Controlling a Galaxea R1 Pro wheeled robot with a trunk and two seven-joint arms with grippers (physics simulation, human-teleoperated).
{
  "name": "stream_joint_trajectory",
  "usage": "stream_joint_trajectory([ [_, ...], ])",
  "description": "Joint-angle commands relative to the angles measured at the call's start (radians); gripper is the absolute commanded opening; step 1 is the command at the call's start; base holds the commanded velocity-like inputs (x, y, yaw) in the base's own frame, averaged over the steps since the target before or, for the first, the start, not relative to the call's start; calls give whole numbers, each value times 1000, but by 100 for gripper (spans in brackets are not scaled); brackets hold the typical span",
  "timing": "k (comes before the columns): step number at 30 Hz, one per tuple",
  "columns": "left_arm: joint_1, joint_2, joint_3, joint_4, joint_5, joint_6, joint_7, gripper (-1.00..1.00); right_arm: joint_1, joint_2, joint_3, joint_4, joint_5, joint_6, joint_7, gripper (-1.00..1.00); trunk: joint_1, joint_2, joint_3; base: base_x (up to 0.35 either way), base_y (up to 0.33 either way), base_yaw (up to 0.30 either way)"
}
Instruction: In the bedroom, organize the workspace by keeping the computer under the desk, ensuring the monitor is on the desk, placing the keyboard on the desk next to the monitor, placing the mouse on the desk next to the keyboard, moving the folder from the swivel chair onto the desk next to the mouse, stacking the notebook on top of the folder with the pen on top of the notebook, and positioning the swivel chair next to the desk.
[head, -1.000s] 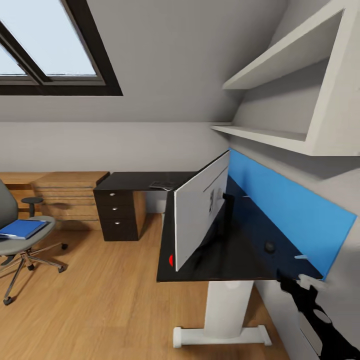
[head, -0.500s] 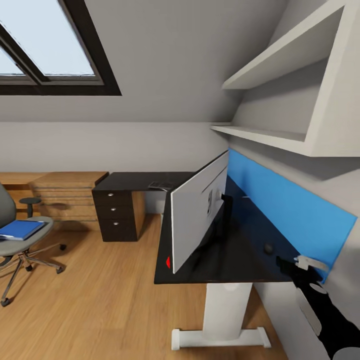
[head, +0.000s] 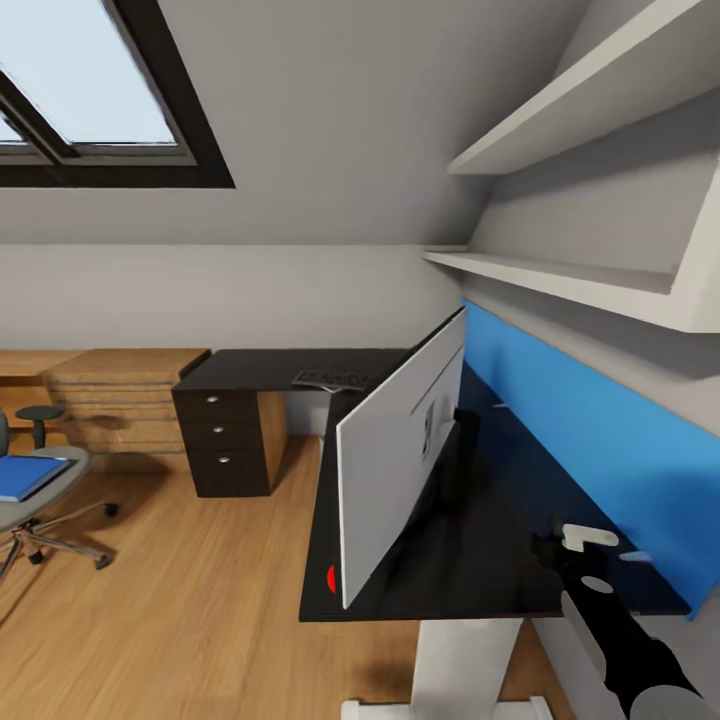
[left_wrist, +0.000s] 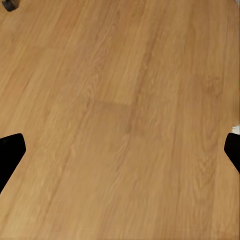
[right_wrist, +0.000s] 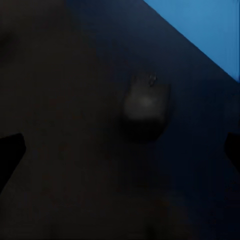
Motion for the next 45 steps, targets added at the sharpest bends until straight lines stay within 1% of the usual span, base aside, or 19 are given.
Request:
stream_joint_trajectory([
  [1, -1, 1, -8, -2, 11, -5, 6, 100, -1, -1, 2, 0, -6, 4, -4, 100, 1, -1, -1, 208, 0, 0],
  [8, -1, 1, -8, -10, 11, -6, 6, 100, -7, -5, 1, 7, 0, 3, -3, 100, 1, -1, -1, 97, 0, 0],
  [10, -1, 4, -5, -36, 11, -11, 3, 100, -33, -9, 0, 60, 1, 2, -2, 100, 1, -1, -1, 241, 0, 0],
  [16, -1, 23, -4, -98, 14, -23, 0, 100, -87, -19, -1, 150, 3, -8, -2, 100, 1, -1, -1, 185, 0, 0],
  [20, -1, 35, -4, -122, 22, -26, -1, 100, -110, -23, -1, 191, 3, -23, -2, 100, 1, -1, -1, 62, 0, 0],
  [24, -1, 42, -3, -138, 50, -28, -2, 100, -119, -25, -1, 208, 4, -32, -1, 100, 1, -1, -1, 25, 0, 0],
  [25, -1, 49, -4, -155, 70, -29, -2, 100, -121, -25, -1, 213, 4, -34, -1, 100, 1, -1, -1, 11, 0, 0],
  [31, 11, 89, -6, -244, 130, -25, -5, 100, -124, -26, -1, 218, 5, -37, -1, 100, 1, -1, -1, 6, 0, 0],
  [33, 29, 104, -6, -290, 149, -23, -6, 100, -125, -26, -1, 219, 5, -38, -1, 100, 1, -1, -1, 2, 0, 0],
  [34, 51, 115, -6, -337, 162, -21, -7, 100, -125, -27, -1, 220, 5, -38, -1, 100, 1, -1, -1, 0, 0, 0],
  [43, 90, 134, -6, -416, 172, -21, -7, 100, -126, -28, -1, 222, 5, -38, -1, 100, 1, -1, -1, 0, 0, 0],
  [44, 100, 140, -6, -434, 175, -21, -7, 100, -127, -30, -1, 223, 5, -38, -1, 100, 1, -1, -1, 0, 0, 0],
  [45, 114, 154, -6, -465, 184, -20, -7, 100, -127, -37, -1, 224, 3, -38, -1, 100, 1, -1, -1, 0, 0, 0],
])
